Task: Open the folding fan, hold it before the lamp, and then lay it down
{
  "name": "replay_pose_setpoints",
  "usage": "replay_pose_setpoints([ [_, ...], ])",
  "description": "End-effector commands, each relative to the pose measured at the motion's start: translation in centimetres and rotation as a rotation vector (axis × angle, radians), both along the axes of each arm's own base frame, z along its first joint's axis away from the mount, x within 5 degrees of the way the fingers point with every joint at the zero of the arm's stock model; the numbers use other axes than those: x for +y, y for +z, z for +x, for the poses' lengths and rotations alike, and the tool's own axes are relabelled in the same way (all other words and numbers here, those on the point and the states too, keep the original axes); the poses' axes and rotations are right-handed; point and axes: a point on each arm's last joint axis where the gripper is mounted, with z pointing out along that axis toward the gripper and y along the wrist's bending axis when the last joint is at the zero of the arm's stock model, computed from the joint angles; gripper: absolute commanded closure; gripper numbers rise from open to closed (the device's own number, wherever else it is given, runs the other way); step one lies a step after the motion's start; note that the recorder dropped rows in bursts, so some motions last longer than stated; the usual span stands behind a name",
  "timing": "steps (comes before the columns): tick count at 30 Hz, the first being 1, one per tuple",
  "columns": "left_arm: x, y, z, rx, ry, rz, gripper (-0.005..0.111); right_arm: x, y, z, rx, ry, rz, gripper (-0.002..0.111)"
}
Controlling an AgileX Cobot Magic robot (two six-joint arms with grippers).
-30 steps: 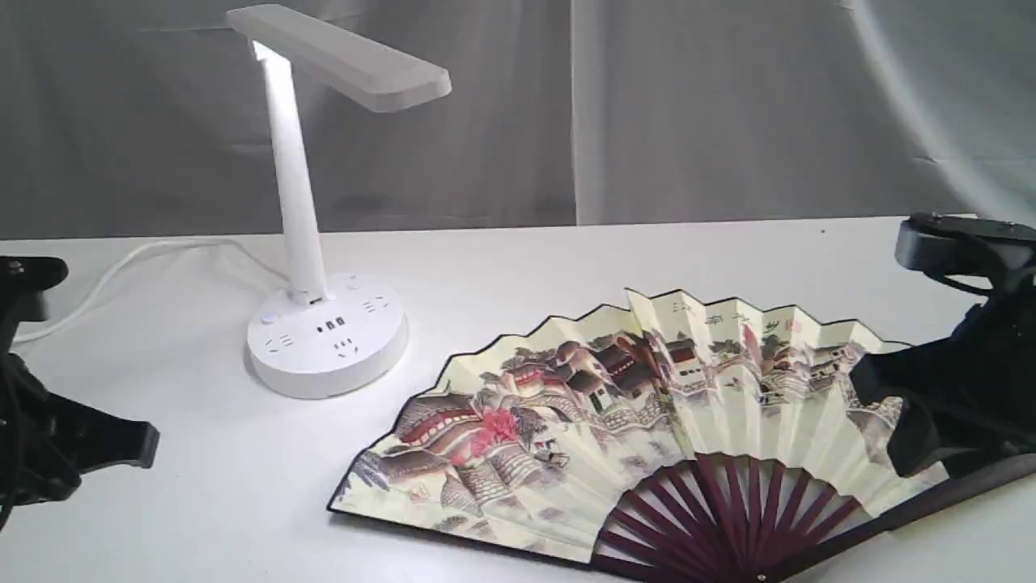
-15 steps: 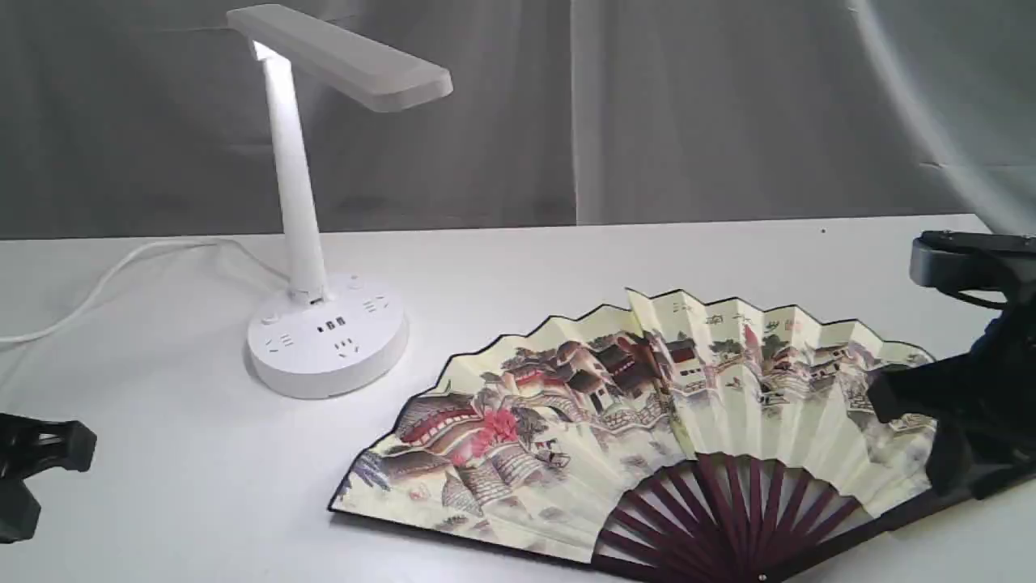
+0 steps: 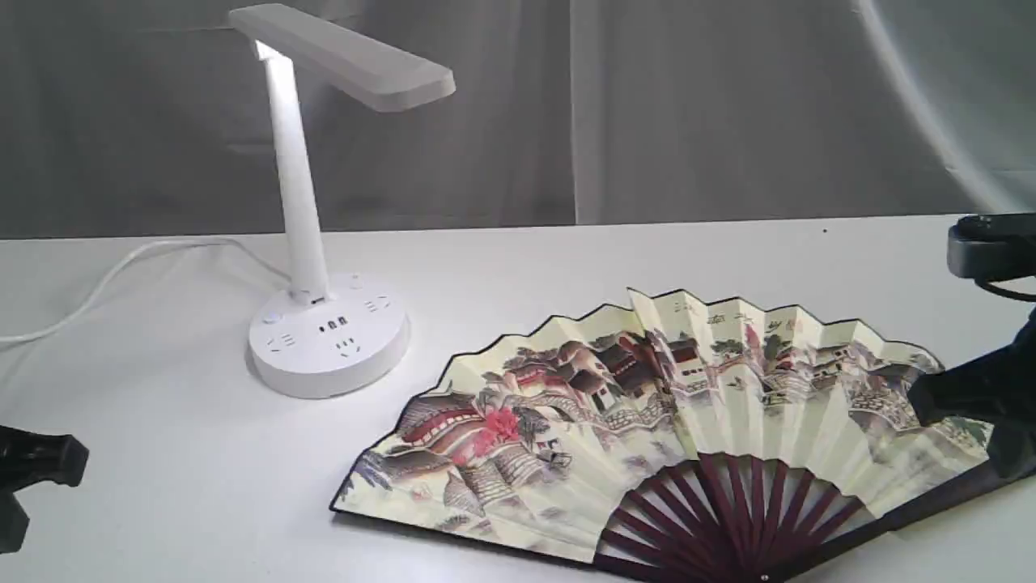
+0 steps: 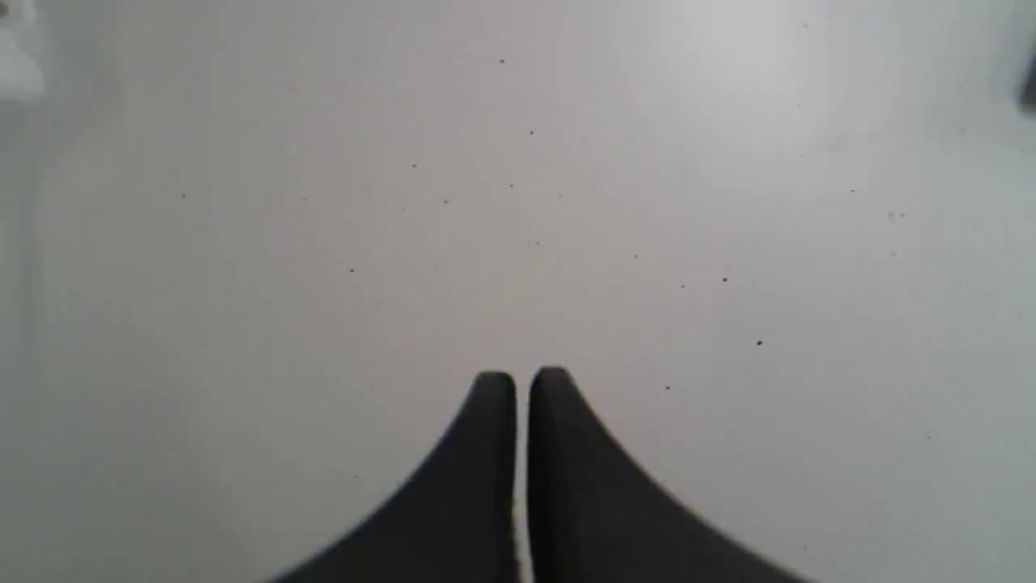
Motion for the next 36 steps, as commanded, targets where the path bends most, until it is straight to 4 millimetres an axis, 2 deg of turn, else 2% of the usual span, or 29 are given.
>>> replay_pose_setpoints([
  [1, 0.0, 0.3, 0.0, -0.015, 0.015, -0.005, 0.107, -0.7, -0.4, -0.5, -0.013, -0.039, 0.004, 0.108],
  [7, 0.0, 0.3, 0.1, -0.025, 0.016, -0.004, 0.107, -4.1, -0.7, -1.0, -0.009, -0.189, 0.056, 0.108],
  [18, 0.2, 0.4, 0.4, -0.058, 0.008, 0.017, 0.107, -1.5, -0.7, -0.7, 0.001, -0.033, 0.012, 0.108],
  [25, 0.2, 0.5, 0.4, -0.061, 0.0, 0.019, 0.107, -1.1, -0.7, -0.7, -0.005, -0.018, -0.006, 0.108],
  [36, -0.1, 3.4, -0.8, -0.185, -0.055, 0.006, 0.107, -1.0, 1.4, -1.5, -0.084, -0.017, -0.009, 0.108],
])
